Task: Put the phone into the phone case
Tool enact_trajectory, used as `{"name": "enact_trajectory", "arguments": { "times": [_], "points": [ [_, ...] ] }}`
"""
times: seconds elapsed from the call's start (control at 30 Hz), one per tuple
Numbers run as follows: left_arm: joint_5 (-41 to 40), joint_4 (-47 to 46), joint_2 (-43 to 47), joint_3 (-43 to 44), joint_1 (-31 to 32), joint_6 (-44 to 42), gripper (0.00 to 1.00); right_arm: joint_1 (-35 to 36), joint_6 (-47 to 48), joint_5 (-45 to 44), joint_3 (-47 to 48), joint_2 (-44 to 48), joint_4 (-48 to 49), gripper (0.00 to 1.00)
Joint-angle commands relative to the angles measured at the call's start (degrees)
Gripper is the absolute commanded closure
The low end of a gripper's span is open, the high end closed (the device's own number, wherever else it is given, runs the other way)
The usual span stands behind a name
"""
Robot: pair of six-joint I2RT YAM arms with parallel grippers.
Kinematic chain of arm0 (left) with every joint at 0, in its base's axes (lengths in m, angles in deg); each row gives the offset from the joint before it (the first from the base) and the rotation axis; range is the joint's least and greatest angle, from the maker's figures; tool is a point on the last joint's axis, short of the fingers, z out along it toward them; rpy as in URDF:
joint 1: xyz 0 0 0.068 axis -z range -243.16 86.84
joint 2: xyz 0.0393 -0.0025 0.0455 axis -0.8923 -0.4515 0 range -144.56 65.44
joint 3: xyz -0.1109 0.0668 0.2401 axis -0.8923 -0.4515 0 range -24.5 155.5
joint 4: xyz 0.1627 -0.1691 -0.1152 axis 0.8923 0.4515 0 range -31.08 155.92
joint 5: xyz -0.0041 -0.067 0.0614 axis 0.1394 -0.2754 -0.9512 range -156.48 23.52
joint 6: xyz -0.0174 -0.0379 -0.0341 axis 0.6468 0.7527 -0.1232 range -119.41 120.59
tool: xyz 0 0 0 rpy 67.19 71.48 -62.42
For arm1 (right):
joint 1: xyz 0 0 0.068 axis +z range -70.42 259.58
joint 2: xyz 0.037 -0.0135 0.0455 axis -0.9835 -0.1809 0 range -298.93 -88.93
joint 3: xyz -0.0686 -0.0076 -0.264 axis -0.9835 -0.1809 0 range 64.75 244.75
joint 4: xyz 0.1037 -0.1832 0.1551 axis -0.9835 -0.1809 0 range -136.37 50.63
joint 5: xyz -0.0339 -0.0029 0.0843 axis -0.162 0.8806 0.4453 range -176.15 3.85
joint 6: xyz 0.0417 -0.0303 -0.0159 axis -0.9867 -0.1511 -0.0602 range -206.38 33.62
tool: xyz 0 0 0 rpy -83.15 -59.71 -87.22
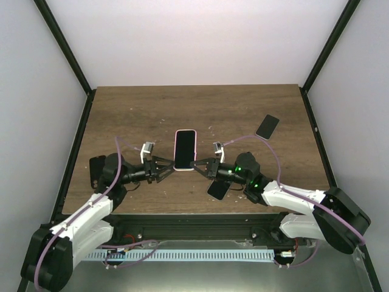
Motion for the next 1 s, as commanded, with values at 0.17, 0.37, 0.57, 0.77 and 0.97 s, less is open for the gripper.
{"name": "enact_trajectory", "arguments": {
  "times": [0.17,0.37,0.57,0.77,0.97],
  "points": [
    [-1.48,-1.63,-2.20,-0.04,2.04,-1.26,0.33,-0.03,0.90,-1.10,1.70,1.70,4.83,0.99],
    [-2.63,-1.59,-3.20,0.57,3.08,-1.33,0.41,-0.03,-0.32,-0.27,0.60,1.15,7.14,0.99],
    [-3.56,-2.93,-4.55,0.85,3.26,-1.08,0.59,-0.03,-1.29,1.04,-0.87,-0.26,9.34,0.99],
    [-4.29,-2.84,-5.66,1.07,3.31,-1.77,0.80,0.01,-2.07,2.48,-2.44,-2.00,8.33,0.99],
    [-5.08,1.95,-5.82,1.30,3.31,-4.01,1.00,0.04,-1.19,0.75,-4.24,-1.30,5.98,0.99]
  ]
}}
